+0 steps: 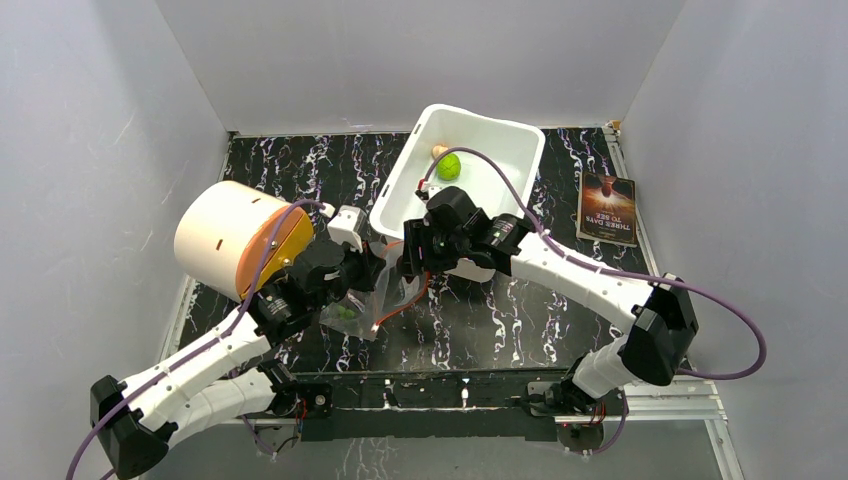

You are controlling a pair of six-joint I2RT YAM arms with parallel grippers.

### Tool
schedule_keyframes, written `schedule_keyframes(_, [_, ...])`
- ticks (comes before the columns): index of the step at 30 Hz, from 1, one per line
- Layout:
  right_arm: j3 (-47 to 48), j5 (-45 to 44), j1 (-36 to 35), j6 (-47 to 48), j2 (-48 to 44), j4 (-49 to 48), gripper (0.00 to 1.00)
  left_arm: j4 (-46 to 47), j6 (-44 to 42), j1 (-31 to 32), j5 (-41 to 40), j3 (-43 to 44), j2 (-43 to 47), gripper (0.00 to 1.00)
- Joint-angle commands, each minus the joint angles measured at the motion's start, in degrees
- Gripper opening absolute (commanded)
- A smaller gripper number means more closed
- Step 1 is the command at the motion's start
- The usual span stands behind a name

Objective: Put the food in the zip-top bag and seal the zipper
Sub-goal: Place the fake fruit in the zipper food storage bag.

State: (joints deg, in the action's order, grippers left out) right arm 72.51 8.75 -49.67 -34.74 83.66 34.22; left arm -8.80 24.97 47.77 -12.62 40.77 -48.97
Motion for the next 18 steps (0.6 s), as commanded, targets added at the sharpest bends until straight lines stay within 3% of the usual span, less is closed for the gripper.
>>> schedule_keyframes(1, [0.52,-1.01,-0.33,-0.06,-0.04,-1.86,0.50,1.68,0.36,0.04,0.45,2.46,-0.13,0.00])
schedule_keyframes(9, [1.76,1.87,-0.34,1.24,-1.48,-2.86,0.67,1.68,0.54,0.04,0.40,1.65,0.08,0.00])
schedule_keyframes(14, [6.50,-1.12,0.11,4.35,-1.28,-1.01,0.64,1.86,-0.15,0.03,0.04,0.24,0.69,0.00])
schedule_keyframes(18, [6.27,-6.07,2.05,3.30,-3.42,-4.96,0.59,1.50,-0.63,-0.01,-0.38,-0.59,1.49,0.00])
